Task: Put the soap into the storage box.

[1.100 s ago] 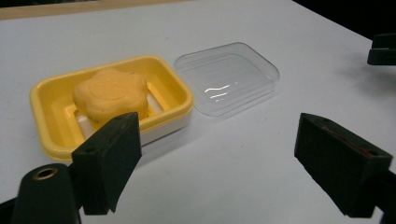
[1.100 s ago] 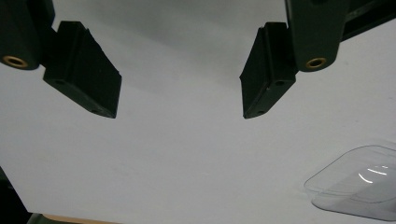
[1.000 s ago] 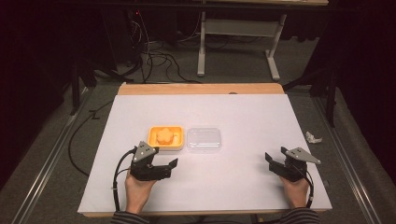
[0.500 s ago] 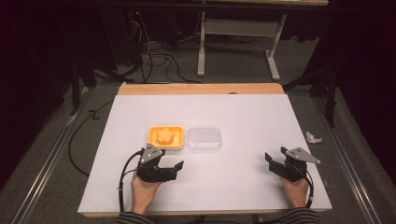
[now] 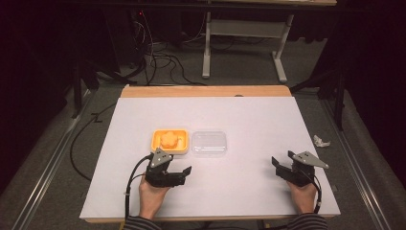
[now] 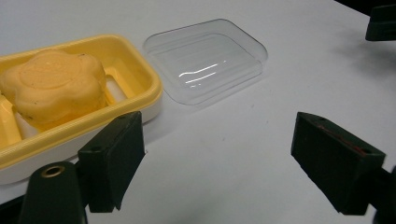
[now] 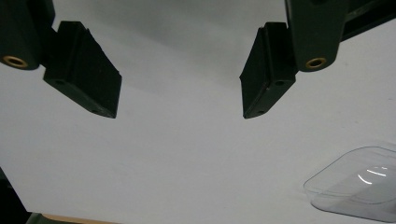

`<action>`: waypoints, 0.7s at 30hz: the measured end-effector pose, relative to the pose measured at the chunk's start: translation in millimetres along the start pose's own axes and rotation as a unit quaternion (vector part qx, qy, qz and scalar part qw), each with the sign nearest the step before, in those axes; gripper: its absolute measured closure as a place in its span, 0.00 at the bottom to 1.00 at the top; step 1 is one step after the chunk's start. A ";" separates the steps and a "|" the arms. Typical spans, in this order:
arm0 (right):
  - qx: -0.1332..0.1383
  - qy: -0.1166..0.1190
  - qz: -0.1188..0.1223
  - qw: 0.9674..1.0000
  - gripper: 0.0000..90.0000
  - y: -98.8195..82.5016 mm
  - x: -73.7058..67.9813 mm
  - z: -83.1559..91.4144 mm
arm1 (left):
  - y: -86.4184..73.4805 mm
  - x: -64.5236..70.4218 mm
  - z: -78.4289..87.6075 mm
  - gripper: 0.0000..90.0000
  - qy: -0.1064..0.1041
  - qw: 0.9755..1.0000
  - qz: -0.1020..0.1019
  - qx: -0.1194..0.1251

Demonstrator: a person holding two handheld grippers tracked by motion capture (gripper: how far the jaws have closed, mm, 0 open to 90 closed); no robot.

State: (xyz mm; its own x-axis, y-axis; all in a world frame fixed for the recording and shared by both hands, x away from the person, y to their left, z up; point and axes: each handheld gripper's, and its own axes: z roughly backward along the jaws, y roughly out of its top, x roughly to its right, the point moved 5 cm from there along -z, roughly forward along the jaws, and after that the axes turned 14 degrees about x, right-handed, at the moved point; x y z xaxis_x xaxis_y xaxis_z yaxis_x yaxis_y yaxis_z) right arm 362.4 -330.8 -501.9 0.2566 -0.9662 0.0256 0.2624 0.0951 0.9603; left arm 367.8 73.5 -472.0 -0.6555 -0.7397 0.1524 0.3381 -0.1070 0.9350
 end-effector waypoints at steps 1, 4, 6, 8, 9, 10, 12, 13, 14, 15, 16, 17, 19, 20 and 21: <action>-0.001 0.001 0.002 1.000 0.33 0.0 0.1 -0.2 | -0.7 0.1 -0.8 0.20 -0.001 1.000 0.001 0.000; -0.002 0.001 0.002 1.000 0.33 -0.1 0.0 -0.2 | -2.5 2.3 -4.4 0.20 -0.001 1.000 -0.003 -0.001; 0.000 0.000 0.000 1.000 0.33 0.0 0.1 -0.1 | -3.6 3.4 -6.7 0.20 -0.002 1.000 -0.005 -0.005; 0.000 0.000 -0.001 1.000 0.33 0.0 0.4 -0.1 | -4.8 4.5 -9.0 0.20 -0.003 1.000 -0.006 -0.007; 0.000 -0.001 0.000 1.000 0.33 0.0 0.0 0.0 | -5.5 5.0 -10.0 0.20 0.000 1.000 -0.008 -0.006; -0.001 0.000 0.002 1.000 0.33 0.0 0.0 -0.2 | -6.6 4.8 -9.4 0.20 0.008 1.000 -0.020 -0.001; -0.002 0.000 0.003 1.000 0.33 -0.1 -0.3 -0.4 | -7.0 4.3 -7.7 0.21 0.009 1.000 -0.021 0.003; -0.006 0.001 0.006 1.000 0.33 -0.4 -0.5 -1.1 | -7.9 3.4 -5.8 0.21 0.008 1.000 -0.016 0.008; -0.006 0.001 0.006 1.000 0.33 -0.4 -0.5 -1.1 | -9.2 2.2 -4.2 0.21 0.010 1.000 -0.013 0.011; -0.007 -0.002 0.006 1.000 0.33 -0.4 -0.5 -1.3 | -12.4 -0.9 -3.0 0.21 0.012 1.000 -0.008 0.007; -0.007 -0.002 0.006 1.000 0.33 -0.4 -0.5 -1.3 | -12.4 -0.9 -3.0 0.21 0.012 1.000 -0.008 0.007; -0.007 -0.003 0.005 1.000 0.33 -0.5 -0.4 -1.2 | -13.4 -1.8 -3.4 0.21 0.012 1.000 -0.007 0.004; -0.006 -0.005 0.000 1.000 0.33 -0.4 0.2 -0.8 | -14.6 -2.3 -5.6 0.21 0.012 1.000 -0.009 0.002; -0.006 -0.006 0.000 1.000 0.33 -0.3 0.6 -0.9 | -15.2 -2.2 -7.4 0.21 0.012 1.000 -0.010 0.002; -0.007 -0.006 0.000 1.000 0.33 -0.4 0.6 -1.0 | -16.1 -2.0 -9.2 0.21 0.013 1.000 -0.010 0.000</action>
State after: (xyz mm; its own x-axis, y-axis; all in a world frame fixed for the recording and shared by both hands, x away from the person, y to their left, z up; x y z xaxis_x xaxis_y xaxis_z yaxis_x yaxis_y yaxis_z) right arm 363.4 -331.2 -502.5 0.2455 -0.9690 0.0285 0.2748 0.0977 0.9565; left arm 370.0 70.6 -490.3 -0.6448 -0.7539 0.1260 0.3257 -0.1218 0.9376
